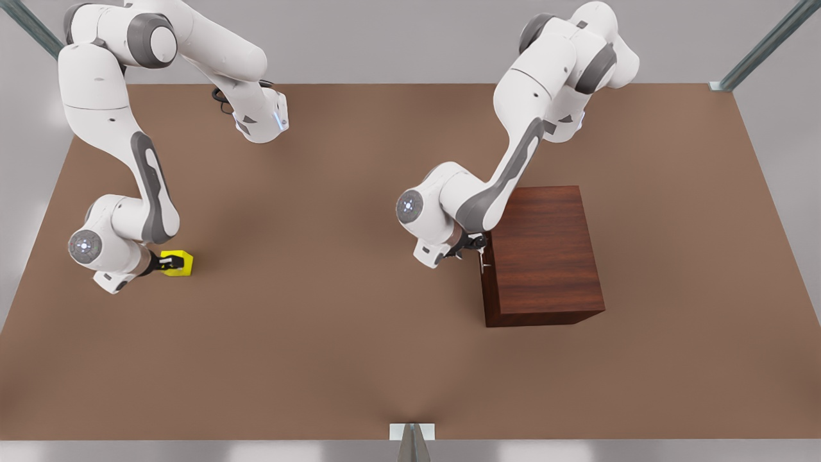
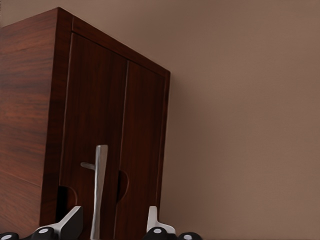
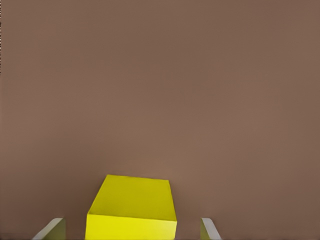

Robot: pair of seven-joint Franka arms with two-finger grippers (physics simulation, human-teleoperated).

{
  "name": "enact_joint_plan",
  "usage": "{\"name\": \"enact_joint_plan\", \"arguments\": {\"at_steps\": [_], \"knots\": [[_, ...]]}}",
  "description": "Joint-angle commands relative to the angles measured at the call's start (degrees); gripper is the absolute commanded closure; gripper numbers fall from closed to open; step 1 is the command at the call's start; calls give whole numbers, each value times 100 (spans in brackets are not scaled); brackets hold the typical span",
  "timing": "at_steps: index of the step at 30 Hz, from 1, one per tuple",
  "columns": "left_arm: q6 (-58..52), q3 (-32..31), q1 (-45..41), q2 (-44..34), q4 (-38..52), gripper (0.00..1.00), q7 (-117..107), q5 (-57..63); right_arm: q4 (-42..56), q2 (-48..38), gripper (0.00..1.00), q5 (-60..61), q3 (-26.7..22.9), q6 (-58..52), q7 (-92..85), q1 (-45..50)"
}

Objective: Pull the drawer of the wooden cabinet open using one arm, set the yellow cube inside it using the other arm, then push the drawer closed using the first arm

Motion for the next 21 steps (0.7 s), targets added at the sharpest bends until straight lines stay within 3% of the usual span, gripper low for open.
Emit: {"name": "enact_joint_plan", "arguments": {"at_steps": [1, 10, 12, 14, 15, 21], "knots": [[-42, 9, 31, 0, 2, 28, -907, 22, -23, -4, 0, -15, 3, 36, -418, 1], [-24, -17, 22, 193, 11, 30, -828, -92, -304, 347, 0, 117, 3, 941, -348, -139], [-33, -26, 22, 211, 11, 35, -828, -136, -304, 356, 0, 108, 3, 1240, -348, -148], [-24, -26, 22, 211, 20, 35, -828, -163, -313, 356, 29, 99, -6, 1355, -374, -148], [-24, -35, 13, 211, 38, 35, -828, -163, -313, 356, 39, 99, 3, 1346, -418, -148], [257, -246, -4, 255, 196, 35, -837, -321, -322, -267, 43, 108, 284, 854, -190, -148]]}}
